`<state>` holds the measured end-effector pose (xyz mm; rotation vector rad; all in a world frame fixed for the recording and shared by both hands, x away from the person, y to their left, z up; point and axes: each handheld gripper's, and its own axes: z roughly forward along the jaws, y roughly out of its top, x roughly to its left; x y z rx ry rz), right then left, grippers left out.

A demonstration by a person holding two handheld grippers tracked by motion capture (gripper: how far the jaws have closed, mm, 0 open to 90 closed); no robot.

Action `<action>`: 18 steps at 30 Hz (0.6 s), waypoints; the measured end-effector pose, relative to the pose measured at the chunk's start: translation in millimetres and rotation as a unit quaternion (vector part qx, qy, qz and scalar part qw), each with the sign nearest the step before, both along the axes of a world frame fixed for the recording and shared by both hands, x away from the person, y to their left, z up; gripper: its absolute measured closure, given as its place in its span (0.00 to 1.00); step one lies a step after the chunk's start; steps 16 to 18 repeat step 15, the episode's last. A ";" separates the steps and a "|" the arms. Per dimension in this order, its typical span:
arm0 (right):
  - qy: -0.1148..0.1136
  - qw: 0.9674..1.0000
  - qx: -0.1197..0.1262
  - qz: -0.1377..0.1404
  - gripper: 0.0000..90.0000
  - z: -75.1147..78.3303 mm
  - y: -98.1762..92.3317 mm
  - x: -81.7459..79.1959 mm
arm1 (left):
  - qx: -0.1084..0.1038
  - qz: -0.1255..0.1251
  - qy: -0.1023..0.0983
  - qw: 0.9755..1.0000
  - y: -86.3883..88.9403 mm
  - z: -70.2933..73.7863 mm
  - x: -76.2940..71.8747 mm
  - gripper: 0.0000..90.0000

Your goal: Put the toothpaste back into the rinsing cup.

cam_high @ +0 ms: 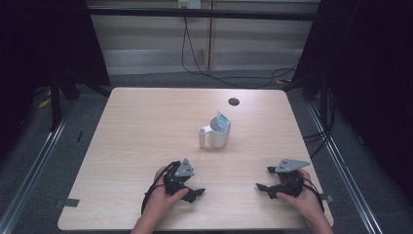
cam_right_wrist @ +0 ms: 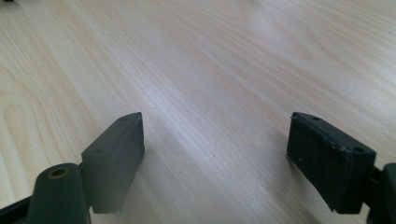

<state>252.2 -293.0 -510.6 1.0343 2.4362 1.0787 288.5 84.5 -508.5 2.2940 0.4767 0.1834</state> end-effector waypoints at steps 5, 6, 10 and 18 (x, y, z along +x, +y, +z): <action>-0.002 1.000 -0.003 -0.005 0.19 -0.3 0.5 -0.1 | -0.006 0.004 0.002 1.000 -0.6 -0.5 -0.7 0.17; -0.001 1.000 -0.003 -0.007 0.18 -0.3 0.6 0.0 | -0.007 0.005 0.002 1.000 -0.6 -0.6 -0.7 0.17; 0.002 1.000 -0.001 -0.006 0.18 -0.4 0.3 0.4 | -0.004 0.006 0.002 1.000 -0.4 -0.1 -1.0 0.17; 0.001 1.000 0.000 -0.007 0.18 -0.5 0.3 0.4 | -0.003 0.005 0.002 1.000 -0.3 0.0 -0.9 0.17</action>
